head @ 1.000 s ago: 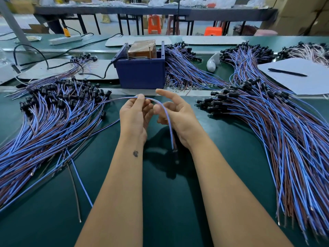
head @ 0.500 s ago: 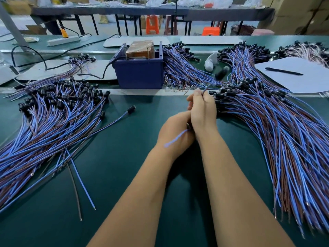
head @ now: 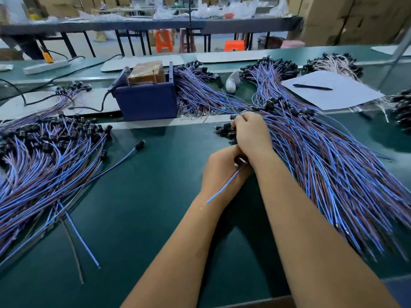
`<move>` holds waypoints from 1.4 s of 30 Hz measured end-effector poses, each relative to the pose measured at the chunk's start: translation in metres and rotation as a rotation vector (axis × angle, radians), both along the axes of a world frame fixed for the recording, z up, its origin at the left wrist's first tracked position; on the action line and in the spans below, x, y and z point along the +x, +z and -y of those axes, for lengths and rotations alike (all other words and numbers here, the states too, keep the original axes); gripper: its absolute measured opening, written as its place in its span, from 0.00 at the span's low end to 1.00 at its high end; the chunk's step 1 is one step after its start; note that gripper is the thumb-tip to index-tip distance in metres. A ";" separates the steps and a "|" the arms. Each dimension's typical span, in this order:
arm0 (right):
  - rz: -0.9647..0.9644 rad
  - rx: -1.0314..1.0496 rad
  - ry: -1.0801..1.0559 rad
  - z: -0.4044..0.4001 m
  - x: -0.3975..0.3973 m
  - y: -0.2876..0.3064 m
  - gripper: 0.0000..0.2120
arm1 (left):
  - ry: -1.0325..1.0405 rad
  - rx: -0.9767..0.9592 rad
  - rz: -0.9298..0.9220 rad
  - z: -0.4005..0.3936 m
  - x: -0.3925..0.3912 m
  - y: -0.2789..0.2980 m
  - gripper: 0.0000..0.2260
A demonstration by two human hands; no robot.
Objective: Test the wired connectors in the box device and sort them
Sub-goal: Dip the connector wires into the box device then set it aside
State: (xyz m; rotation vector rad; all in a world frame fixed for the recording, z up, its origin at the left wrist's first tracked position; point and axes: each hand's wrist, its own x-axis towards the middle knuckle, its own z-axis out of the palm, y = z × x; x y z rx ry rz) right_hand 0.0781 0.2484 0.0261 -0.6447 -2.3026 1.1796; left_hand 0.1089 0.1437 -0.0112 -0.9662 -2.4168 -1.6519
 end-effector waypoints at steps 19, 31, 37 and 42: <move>0.079 0.412 -0.156 0.000 0.008 -0.005 0.19 | 0.455 -0.213 -0.103 0.017 -0.021 -0.001 0.12; 0.139 0.304 0.381 0.102 -0.028 -0.041 0.18 | 0.897 -0.320 0.178 0.108 -0.083 0.003 0.19; 0.033 0.167 0.383 0.094 -0.031 -0.044 0.14 | 0.922 -0.355 0.109 0.103 -0.089 -0.001 0.16; -0.132 -0.204 0.385 0.095 -0.027 -0.040 0.11 | 0.752 0.318 -0.047 0.098 -0.079 0.006 0.13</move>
